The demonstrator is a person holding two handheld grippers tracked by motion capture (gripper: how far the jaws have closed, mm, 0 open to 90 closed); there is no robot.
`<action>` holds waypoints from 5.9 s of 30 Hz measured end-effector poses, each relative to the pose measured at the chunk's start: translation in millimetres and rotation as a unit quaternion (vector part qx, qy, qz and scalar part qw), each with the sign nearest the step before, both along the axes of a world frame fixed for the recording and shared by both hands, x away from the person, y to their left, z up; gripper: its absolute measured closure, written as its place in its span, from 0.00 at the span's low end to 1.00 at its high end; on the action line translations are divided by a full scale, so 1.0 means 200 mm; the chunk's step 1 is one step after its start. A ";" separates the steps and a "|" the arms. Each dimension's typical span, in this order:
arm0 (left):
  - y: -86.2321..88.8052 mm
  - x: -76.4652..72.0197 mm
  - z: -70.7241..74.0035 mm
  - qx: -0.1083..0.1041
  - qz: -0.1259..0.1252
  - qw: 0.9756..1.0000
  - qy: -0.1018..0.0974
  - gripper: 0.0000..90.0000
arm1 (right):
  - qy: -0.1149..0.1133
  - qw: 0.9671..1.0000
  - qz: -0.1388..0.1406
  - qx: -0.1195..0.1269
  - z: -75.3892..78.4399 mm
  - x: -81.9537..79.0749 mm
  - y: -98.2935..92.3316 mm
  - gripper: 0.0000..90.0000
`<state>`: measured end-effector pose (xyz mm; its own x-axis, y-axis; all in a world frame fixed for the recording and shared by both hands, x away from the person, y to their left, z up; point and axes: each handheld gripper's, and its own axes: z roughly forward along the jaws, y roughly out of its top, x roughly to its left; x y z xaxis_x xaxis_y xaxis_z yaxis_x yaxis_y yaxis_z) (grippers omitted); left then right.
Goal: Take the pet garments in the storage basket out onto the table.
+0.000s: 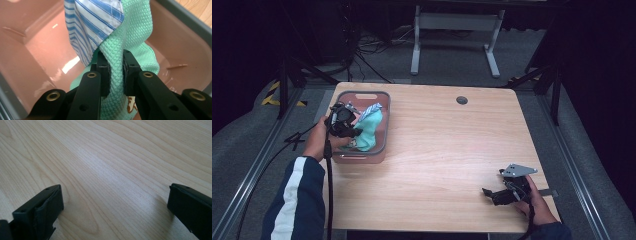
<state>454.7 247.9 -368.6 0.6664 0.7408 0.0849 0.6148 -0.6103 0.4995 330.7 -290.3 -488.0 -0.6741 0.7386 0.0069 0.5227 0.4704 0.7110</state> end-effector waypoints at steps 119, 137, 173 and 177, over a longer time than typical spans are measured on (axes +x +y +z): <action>-1.12 -0.17 -0.28 -0.006 -0.228 0.973 0.024 0.87 | 0.000 1.000 0.000 0.000 0.00 0.00 0.00 0.01; -1.17 -0.20 -0.41 0.013 -0.233 0.972 0.030 0.79 | 0.000 1.000 0.000 0.000 0.00 0.00 0.00 0.01; -0.90 -0.43 -0.10 0.019 -0.236 0.970 -0.046 0.26 | 0.000 1.000 0.000 0.000 0.00 0.00 0.00 0.01; -0.84 -0.48 -0.09 0.037 -0.232 0.971 -0.054 0.24 | 0.000 1.000 0.000 0.000 0.00 0.00 0.00 0.01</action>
<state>358.8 79.8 -386.7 0.9110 0.3524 0.2144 0.2121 -0.8460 0.4892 330.6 -290.3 -488.0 -0.6737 0.7390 0.0069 0.5229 0.4700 0.7111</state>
